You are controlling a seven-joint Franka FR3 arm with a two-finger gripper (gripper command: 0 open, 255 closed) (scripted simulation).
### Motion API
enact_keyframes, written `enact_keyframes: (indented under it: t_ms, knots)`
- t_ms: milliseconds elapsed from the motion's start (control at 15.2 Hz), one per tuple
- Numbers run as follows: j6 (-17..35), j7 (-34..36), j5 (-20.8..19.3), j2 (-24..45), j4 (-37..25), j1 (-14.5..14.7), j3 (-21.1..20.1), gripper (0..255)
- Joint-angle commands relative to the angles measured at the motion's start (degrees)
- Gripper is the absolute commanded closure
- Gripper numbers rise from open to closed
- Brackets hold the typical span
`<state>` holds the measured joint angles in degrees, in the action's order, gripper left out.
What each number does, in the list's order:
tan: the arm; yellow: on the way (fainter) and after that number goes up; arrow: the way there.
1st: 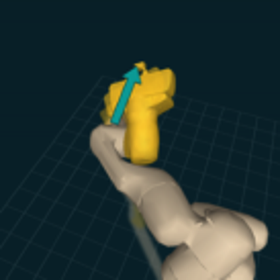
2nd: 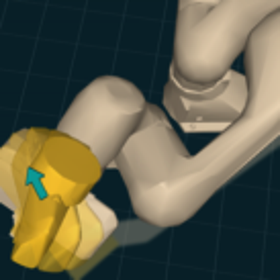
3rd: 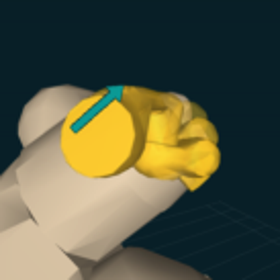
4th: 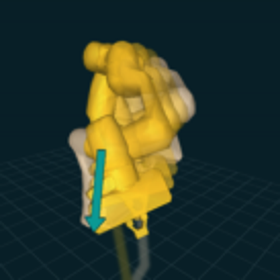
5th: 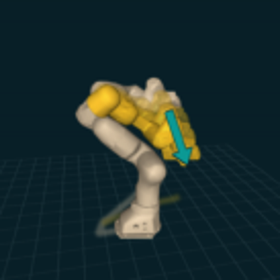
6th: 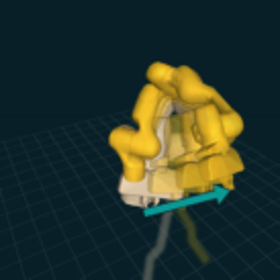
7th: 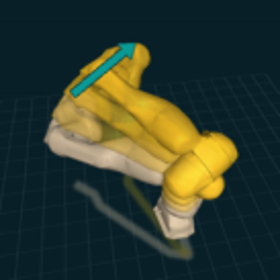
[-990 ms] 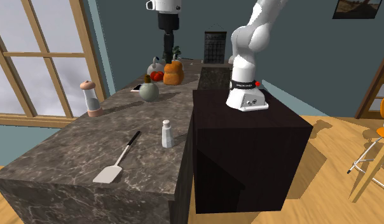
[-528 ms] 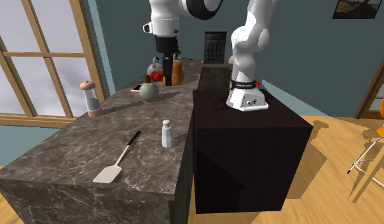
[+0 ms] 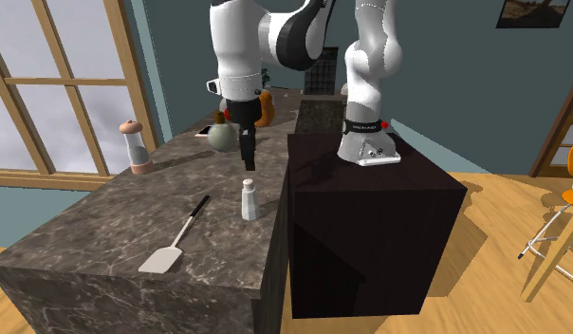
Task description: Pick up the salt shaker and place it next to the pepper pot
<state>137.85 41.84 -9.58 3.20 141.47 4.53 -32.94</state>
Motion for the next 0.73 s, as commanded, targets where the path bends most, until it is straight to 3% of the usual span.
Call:
enact_keyframes:
  t_ms: [0, 660]
  knots:
    - [1.45, 4.15, -3.71, 5.06, -1.84, 0.99, -0.12, 0]
    - [6.97, 10.49, -11.85, 13.34, -2.51, 3.62, 3.41, 0]
